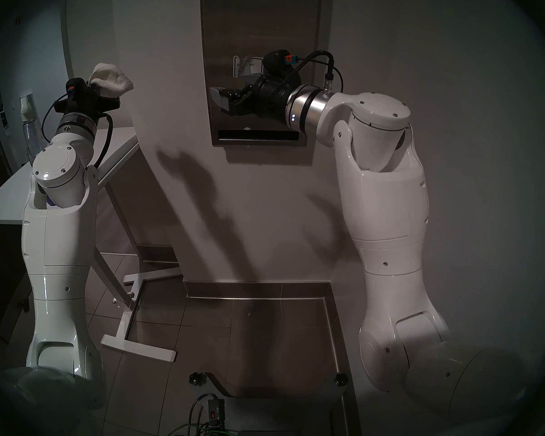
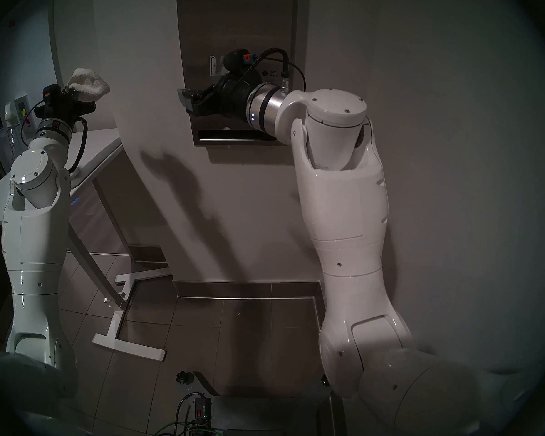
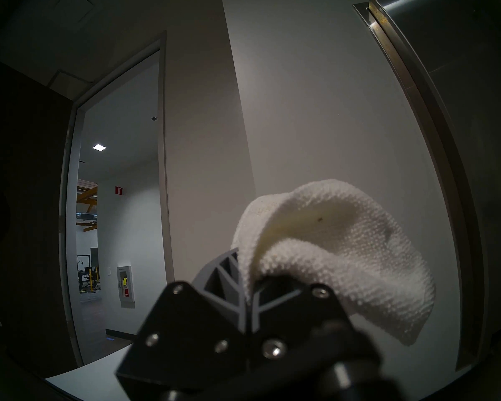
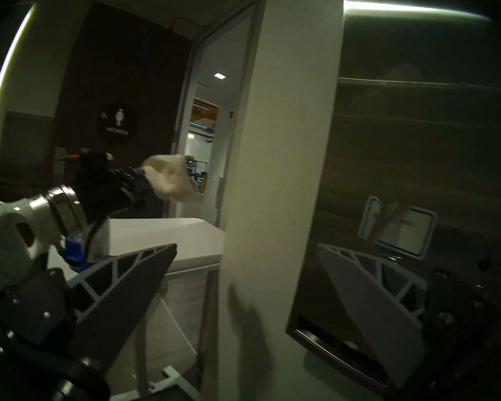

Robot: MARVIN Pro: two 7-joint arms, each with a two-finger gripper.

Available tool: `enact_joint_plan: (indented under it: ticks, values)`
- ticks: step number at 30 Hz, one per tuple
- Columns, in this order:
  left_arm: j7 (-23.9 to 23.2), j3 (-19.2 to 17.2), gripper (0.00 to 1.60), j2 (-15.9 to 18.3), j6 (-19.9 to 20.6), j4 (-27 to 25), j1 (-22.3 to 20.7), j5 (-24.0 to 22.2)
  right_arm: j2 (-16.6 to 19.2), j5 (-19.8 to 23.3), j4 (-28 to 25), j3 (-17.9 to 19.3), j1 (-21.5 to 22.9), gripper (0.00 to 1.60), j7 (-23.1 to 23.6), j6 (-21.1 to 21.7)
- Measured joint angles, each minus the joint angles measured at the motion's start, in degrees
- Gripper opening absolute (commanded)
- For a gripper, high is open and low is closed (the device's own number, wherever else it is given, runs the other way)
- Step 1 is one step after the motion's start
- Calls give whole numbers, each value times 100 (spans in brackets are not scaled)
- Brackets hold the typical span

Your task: Pick up the cloth and wipe the surface

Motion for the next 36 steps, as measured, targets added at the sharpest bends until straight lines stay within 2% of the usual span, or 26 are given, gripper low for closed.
enact_joint_plan:
  ticks: [7,18,36]
  values:
    - [360,-92,0,-188,75,220,-25,-1,95,-307,-461,-79,-417,160,-304,39]
    - [634,-21,0,-418,84,815,-84,-4,168,-506,-1125,-134,-896,160,-511,264]
    - [909,-137,0,-356,-47,1647,-325,56,128,-378,-1485,-277,-965,160,-376,532]
